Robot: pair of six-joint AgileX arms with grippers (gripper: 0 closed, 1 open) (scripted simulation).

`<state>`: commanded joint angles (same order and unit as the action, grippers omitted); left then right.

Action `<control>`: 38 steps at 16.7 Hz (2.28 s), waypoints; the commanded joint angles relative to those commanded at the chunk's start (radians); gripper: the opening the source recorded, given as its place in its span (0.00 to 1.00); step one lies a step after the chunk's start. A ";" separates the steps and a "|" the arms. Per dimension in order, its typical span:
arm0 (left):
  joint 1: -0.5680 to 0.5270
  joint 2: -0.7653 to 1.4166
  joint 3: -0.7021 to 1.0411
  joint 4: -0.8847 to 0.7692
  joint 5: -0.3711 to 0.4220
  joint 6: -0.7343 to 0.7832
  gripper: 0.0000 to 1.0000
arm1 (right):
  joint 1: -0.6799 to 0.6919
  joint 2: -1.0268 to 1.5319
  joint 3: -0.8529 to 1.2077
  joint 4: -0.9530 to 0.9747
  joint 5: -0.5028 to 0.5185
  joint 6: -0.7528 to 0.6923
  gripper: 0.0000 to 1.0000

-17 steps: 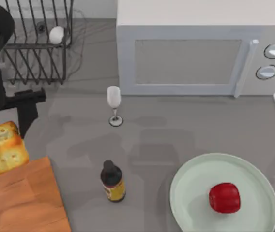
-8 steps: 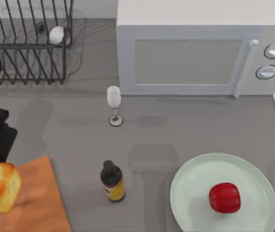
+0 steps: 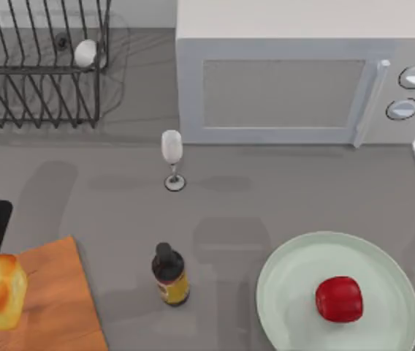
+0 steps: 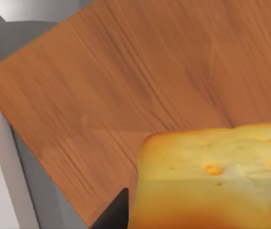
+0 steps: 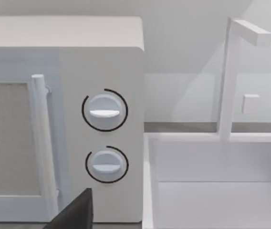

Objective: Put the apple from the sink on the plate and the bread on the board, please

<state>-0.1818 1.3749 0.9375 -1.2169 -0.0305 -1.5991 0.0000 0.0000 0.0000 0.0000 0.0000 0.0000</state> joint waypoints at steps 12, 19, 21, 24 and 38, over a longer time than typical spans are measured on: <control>-0.003 0.027 -0.087 0.119 0.001 -0.003 0.00 | 0.000 0.000 0.000 0.000 0.000 0.000 1.00; -0.007 0.046 -0.148 0.194 0.000 -0.006 0.00 | 0.000 0.000 0.000 0.000 0.000 0.000 1.00; -0.007 0.046 -0.148 0.194 0.000 -0.006 0.00 | 0.000 0.000 0.000 0.000 0.000 0.000 1.00; -0.007 0.046 -0.148 0.194 0.000 -0.006 0.15 | 0.000 0.000 0.000 0.000 0.000 0.000 1.00; -0.007 0.046 -0.148 0.194 0.000 -0.006 1.00 | 0.000 0.000 0.000 0.000 0.000 0.000 1.00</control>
<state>-0.1887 1.4210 0.7893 -1.0228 -0.0301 -1.6052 0.0000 0.0000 0.0000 0.0000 0.0000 0.0000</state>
